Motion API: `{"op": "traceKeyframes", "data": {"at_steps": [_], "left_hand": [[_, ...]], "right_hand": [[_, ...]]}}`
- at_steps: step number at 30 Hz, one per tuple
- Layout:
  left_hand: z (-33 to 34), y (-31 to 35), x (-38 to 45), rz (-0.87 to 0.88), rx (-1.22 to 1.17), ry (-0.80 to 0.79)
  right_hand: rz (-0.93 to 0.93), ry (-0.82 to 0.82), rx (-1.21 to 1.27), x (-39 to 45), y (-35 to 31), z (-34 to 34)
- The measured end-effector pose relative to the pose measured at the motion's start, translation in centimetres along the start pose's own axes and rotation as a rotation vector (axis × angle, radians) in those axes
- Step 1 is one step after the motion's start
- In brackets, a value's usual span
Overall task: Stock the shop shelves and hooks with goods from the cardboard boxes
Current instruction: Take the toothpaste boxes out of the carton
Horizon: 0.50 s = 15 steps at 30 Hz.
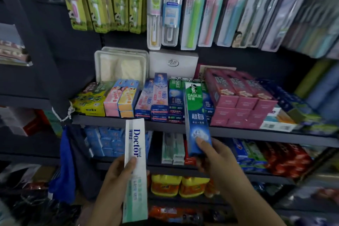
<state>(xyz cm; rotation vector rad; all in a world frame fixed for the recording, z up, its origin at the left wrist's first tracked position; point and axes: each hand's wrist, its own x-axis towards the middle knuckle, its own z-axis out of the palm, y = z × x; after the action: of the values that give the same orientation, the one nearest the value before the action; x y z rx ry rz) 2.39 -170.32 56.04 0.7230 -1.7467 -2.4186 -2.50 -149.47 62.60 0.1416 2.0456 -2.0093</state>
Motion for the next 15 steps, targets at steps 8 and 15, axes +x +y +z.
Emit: {"op": "traceKeyframes", "data": {"at_steps": [8,15], "left_hand": [[1.5,-0.1,-0.4,-0.005,0.004,-0.047],[1.1,-0.2,-0.6,-0.018,0.025,-0.038]], "right_hand": [[-0.012,0.226,0.172,6.4,-4.2,-1.0],[0.065,0.299,0.621,7.4,-5.1,-0.7]]}}
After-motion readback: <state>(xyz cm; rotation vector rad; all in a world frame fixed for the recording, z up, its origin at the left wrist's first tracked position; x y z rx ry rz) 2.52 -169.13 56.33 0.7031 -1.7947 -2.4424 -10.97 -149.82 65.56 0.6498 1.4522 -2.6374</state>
